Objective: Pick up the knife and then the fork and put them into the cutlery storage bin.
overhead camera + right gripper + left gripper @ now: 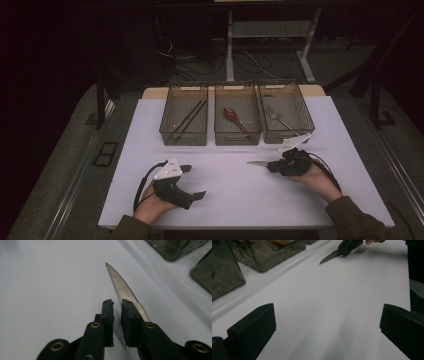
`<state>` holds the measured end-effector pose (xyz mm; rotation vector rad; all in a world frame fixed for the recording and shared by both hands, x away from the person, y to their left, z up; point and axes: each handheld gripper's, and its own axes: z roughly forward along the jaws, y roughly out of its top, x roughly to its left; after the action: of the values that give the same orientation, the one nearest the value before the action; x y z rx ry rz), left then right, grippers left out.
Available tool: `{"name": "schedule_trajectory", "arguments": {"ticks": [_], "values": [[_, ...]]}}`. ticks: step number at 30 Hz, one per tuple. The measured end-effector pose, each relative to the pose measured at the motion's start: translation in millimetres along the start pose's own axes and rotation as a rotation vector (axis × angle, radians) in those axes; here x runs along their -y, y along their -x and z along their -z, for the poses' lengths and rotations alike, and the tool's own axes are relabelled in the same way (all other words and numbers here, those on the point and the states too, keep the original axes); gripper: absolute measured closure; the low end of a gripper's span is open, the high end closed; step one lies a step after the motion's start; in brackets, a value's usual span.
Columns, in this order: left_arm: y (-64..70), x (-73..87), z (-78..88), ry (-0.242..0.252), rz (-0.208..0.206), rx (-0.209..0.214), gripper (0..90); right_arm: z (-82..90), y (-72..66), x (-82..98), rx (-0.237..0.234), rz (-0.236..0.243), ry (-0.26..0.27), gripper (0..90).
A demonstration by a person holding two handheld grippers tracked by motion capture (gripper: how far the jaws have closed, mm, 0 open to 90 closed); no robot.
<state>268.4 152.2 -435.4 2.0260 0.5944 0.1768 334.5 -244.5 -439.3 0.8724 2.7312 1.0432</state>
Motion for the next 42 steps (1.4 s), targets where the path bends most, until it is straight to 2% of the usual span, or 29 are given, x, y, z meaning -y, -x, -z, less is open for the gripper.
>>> {"name": "schedule_trajectory", "arguments": {"ticks": [3,8,10,12,15,22,28,36,42], "values": [[0.3,-0.2,0.6,0.000,0.000,-0.001,0.0,9.8,4.1,-3.3,-0.001,0.011,-0.020,72.3],[0.5,-0.2,0.4,-0.001,-0.002,0.000,0.0,19.9,13.1,-8.3,-0.015,0.021,-0.100,61.9],[0.5,-0.2,0.4,-0.001,-0.001,0.000,0.0,23.2,15.6,-10.1,-0.021,0.029,-0.120,60.0],[0.5,-0.1,0.2,-0.002,0.000,0.000,0.0,25.7,17.4,-11.7,-0.004,0.042,-0.145,59.3],[0.9,0.0,-0.4,-0.001,-0.001,0.000,0.0,27.8,19.6,-13.5,-0.003,0.080,-0.185,59.2],[1.2,-0.2,-0.6,-0.004,-0.001,0.001,0.0,27.7,24.0,-19.2,-0.002,0.159,-0.365,57.2],[1.2,-0.1,-0.9,-0.005,-0.001,0.001,0.0,24.5,30.9,-20.5,-0.002,0.192,-0.462,61.6],[1.1,0.0,-1.3,-0.005,-0.001,0.002,0.0,17.1,32.4,-24.2,-0.022,0.248,-0.527,70.9],[1.2,0.1,-1.1,-0.004,0.000,0.002,0.0,9.1,31.3,-26.7,-0.028,0.285,-0.580,74.3]]}}
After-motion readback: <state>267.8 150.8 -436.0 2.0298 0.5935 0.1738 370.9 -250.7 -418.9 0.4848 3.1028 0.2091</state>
